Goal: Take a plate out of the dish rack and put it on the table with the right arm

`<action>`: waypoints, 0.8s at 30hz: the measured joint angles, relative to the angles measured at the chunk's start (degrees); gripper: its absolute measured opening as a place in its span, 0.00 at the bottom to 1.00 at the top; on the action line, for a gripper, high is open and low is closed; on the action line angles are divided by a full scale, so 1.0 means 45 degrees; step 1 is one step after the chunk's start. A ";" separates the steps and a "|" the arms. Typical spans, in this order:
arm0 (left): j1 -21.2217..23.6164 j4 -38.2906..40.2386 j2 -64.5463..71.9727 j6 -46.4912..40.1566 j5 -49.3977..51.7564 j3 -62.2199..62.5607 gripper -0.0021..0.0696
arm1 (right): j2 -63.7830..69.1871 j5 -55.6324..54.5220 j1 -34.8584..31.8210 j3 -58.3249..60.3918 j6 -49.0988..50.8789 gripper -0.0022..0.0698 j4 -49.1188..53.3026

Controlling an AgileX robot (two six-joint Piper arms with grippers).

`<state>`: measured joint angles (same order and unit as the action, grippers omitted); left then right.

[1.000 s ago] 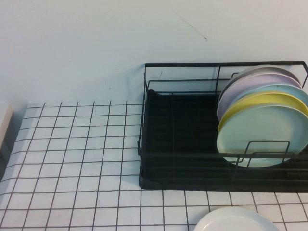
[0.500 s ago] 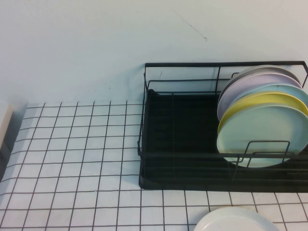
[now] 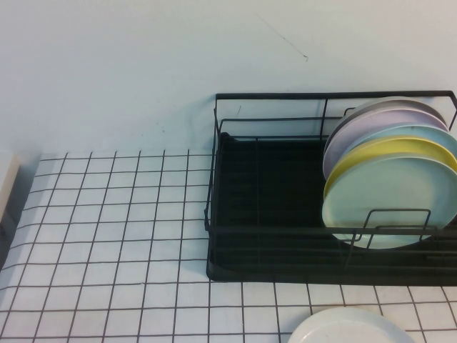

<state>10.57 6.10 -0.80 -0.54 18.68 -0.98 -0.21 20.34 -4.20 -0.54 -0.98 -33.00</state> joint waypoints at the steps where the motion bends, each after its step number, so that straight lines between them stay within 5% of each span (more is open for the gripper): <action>1: 0.0000 0.0000 0.0000 0.0000 0.0000 0.0000 0.02 | 0.0252 0.0400 0.0000 -0.0465 -0.0702 0.03 0.0010; 9: 0.0000 0.0000 0.0000 0.0000 0.0000 0.0000 0.02 | 0.5799 0.4159 0.0000 -0.6629 -0.8322 0.06 0.0185; 12: 0.0000 0.0000 0.0000 0.0000 0.0000 0.0000 0.02 | 0.8154 0.5614 0.0000 -0.9138 -1.0853 0.21 0.0201; 17: 0.0000 0.0000 0.0000 0.0000 0.0000 0.0000 0.02 | 1.1778 0.6469 0.0000 -1.1842 -1.3854 0.62 0.0201; 24: 0.0000 0.0000 0.0000 0.0000 0.0000 0.0000 0.02 | 1.5623 0.6428 0.0000 -1.3651 -1.8183 0.73 0.0108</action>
<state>10.57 6.10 -0.80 -0.54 18.68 -0.98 70.09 49.26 -4.20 -61.97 -82.80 -32.51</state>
